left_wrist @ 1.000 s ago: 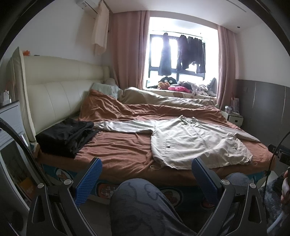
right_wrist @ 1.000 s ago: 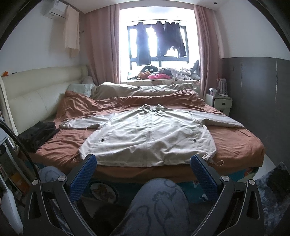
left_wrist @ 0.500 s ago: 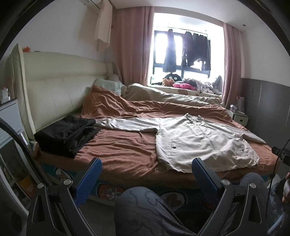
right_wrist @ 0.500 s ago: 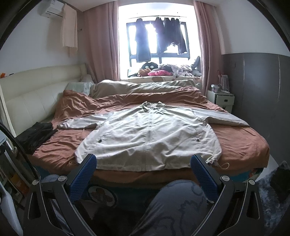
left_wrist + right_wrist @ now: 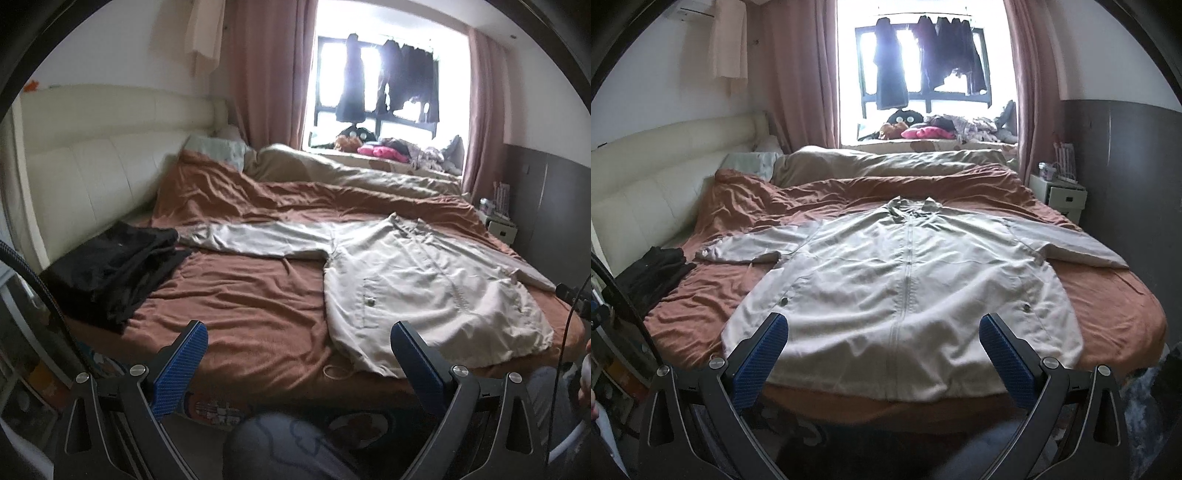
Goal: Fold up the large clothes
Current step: 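Move both tools toward the beige jacket's sleeve and body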
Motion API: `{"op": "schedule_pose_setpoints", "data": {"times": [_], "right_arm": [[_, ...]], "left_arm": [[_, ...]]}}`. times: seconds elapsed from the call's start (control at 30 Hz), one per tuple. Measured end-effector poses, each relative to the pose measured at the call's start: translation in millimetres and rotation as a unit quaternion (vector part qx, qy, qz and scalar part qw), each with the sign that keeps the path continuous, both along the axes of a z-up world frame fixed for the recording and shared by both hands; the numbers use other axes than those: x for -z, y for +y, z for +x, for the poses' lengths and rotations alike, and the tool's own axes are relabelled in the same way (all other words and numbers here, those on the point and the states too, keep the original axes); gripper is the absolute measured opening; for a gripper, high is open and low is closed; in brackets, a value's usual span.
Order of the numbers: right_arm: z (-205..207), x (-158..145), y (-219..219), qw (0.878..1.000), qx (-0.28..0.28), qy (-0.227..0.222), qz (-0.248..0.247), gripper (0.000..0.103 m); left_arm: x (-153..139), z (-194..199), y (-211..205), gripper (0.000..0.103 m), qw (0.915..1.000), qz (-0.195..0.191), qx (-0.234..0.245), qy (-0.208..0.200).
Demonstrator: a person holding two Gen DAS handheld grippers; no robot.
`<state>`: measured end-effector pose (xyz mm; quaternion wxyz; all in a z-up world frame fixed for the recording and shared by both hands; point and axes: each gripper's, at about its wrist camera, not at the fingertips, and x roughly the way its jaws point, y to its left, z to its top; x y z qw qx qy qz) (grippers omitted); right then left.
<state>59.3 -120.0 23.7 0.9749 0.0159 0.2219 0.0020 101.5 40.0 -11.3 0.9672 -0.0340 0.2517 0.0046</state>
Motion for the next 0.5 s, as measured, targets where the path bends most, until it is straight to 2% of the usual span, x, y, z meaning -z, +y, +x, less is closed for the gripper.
{"op": "schedule_pose_setpoints", "data": {"times": [0.33,0.43,0.5], "right_arm": [[106,-5,5,0.999,-0.003,0.039,0.008,0.103],[138,-7,10,0.999,-0.010,0.048,0.006,0.103],[157,-8,13,0.998,-0.015,0.054,0.007,0.103]], "left_arm": [[17,95,24,0.099,0.9988,-0.005,-0.014,0.046],[21,124,35,0.097,0.9982,-0.011,-0.019,0.056],[23,143,44,0.092,0.9974,-0.018,-0.025,0.066]]}}
